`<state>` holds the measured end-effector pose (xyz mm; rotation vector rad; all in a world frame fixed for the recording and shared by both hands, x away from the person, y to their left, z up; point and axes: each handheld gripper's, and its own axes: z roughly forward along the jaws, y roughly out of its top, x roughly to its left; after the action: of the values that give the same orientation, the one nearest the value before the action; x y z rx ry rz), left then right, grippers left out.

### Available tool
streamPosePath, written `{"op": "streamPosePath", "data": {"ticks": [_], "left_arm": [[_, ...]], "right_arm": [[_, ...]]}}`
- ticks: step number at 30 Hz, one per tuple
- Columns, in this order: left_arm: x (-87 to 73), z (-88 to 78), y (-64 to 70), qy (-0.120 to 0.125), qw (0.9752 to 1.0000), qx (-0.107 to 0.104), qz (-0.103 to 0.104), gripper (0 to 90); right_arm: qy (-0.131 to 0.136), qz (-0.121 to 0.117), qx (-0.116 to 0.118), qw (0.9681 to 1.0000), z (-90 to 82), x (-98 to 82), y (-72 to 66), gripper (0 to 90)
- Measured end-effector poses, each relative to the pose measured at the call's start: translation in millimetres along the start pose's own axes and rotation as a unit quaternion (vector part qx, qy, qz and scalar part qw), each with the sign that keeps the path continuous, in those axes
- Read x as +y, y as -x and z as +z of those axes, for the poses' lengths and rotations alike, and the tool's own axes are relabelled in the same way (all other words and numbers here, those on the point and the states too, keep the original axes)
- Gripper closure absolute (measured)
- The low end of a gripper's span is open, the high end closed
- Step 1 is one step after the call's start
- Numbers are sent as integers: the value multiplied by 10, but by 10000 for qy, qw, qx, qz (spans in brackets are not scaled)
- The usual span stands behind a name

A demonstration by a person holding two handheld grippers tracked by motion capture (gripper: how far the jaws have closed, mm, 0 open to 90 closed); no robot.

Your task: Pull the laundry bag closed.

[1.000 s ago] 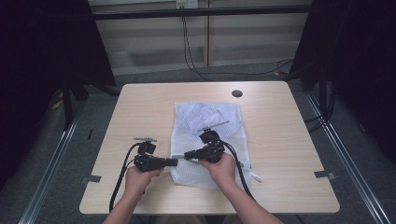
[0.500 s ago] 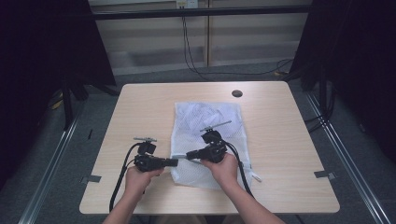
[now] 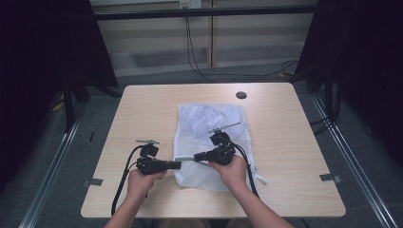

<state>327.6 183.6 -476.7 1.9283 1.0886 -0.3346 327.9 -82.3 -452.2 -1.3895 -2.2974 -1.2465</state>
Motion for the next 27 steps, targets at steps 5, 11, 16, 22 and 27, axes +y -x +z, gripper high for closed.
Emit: {"op": "streamPosePath", "data": {"ticks": [5,11,16,22,27], "left_arm": [[2,-3,0,-2,10000,-9,0,880],[3,-14,5,23,10000,-12,3,880],[5,-30,-10,40,10000,4,-35,880],[5,-17,-1,27,10000,-36,-39,880],[5,-18,1,16,10000,-27,-32,880]], "right_arm": [[0,-1,0,10000,-8,3,-4,870],[14,48,2,10000,-20,-3,18,870],[-12,0,-79,10000,-44,-8,35,870],[37,58,-78,9999,-105,-28,84,870],[30,65,-65,10000,-110,-34,85,870]]}}
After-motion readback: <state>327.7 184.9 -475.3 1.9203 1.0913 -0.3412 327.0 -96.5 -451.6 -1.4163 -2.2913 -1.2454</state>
